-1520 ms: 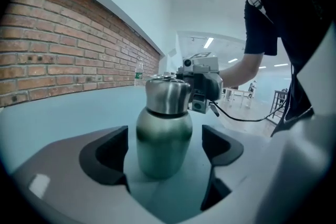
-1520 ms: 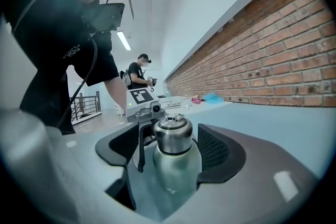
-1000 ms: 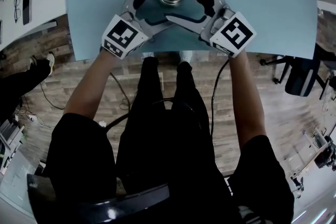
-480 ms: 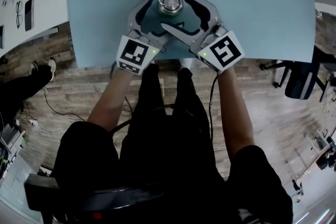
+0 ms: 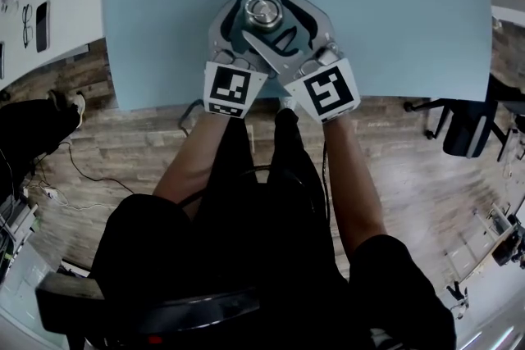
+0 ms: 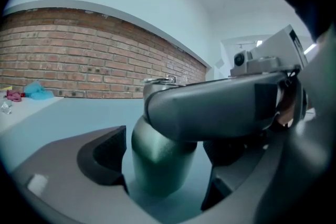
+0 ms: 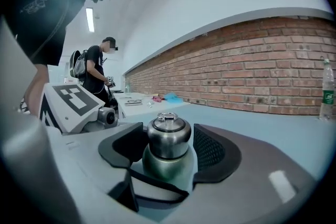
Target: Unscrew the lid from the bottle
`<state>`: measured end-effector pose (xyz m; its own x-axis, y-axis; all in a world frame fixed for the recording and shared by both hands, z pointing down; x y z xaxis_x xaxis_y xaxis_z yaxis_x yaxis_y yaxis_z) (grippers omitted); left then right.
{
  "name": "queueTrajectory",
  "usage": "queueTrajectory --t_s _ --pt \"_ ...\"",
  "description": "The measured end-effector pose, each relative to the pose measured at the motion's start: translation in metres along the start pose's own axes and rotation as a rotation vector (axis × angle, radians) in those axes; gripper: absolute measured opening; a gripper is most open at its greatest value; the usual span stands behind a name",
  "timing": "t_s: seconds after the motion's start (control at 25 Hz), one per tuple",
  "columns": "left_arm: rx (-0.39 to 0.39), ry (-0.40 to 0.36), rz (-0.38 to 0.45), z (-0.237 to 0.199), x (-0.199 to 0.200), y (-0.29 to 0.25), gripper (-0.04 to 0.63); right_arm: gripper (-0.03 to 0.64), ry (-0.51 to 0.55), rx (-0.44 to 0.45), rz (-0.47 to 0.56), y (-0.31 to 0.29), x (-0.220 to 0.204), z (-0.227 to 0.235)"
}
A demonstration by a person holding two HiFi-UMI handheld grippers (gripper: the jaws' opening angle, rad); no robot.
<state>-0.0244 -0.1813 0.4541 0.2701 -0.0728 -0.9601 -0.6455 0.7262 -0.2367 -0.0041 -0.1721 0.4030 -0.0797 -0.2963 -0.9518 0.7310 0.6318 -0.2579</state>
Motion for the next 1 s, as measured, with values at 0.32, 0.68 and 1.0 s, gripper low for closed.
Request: queueTrajectory --t_s 0.32,0.68,1.0 --pt "0.018 -0.012 0.015 -0.0005 0.0044 -0.0071 0.411 0.276 -0.018 -0.016 0.002 -0.0022 -0.0009 0.0029" --pt "0.013 -0.028 0.012 0.0000 0.0022 -0.0091 0.368 0.267 0.027 0.001 -0.025 -0.0054 -0.0030 0.0032" --pt "-0.052 -0.050 0.019 -0.0017 0.0022 -0.0068 0.373 0.264 0.052 0.086 -0.058 -0.0062 -0.0029 0.0021"
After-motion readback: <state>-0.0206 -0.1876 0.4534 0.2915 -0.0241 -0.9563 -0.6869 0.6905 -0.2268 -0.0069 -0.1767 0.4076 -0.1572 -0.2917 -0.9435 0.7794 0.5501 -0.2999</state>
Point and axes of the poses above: the fingertips, and each gripper's own axes: y backward along the fingers, z to its right, x out of its top, the point moved 4 cm from there along y, backward along the fingers, and after that the axes turned 13 degrees about -y, right-handed, at the moved point
